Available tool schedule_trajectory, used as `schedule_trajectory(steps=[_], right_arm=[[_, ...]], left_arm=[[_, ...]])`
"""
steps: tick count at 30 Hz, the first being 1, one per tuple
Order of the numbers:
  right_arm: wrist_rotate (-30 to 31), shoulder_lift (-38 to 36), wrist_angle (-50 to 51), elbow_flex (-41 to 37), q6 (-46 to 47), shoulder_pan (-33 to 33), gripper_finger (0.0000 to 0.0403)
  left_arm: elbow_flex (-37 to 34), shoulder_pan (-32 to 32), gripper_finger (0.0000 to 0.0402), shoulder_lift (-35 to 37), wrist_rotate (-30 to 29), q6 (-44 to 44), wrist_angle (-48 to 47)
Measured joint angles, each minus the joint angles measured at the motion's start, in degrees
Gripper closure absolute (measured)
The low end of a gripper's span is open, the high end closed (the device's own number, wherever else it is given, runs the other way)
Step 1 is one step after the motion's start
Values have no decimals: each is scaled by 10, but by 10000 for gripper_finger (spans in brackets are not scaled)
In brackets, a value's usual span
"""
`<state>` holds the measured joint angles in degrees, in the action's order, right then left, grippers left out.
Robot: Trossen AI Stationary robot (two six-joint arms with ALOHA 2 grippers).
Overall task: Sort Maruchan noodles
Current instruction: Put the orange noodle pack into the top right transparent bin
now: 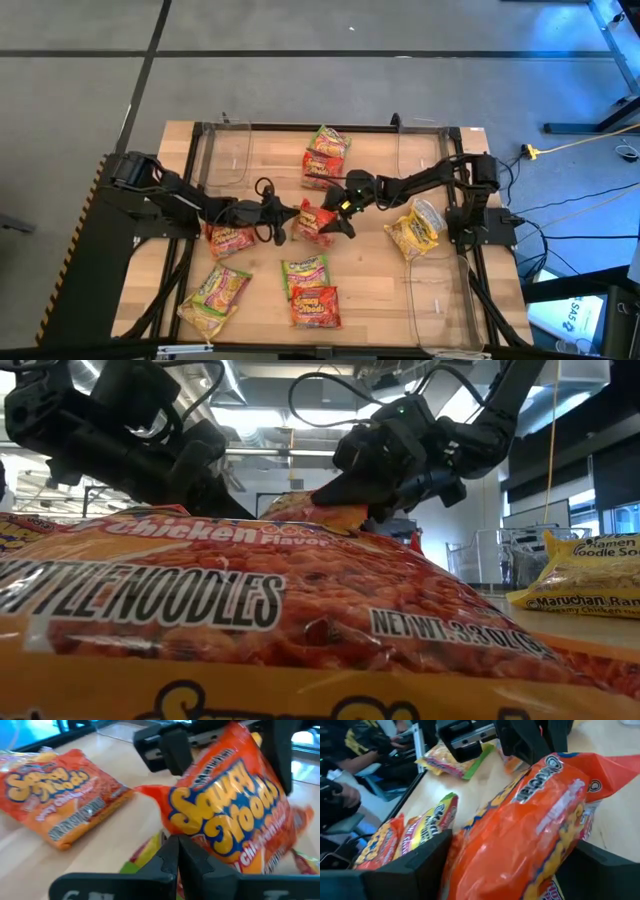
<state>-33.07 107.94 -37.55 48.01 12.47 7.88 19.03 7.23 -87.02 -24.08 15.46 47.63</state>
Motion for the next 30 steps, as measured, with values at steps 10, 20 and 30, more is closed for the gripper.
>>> schedule_trajectory(steps=[10, 20, 30], right_arm=[[20, 0, 2, 0, -18, 0, 258], [21, -35, 51, 0, -72, 0, 269], [109, -208, 271, 0, -183, 0, 286]], left_arm=[[0, -9, 401, 0, -4, -7, 6], [0, -8, 401, 15, -5, -11, 57], [-1, -6, 401, 96, -5, -8, 66]])
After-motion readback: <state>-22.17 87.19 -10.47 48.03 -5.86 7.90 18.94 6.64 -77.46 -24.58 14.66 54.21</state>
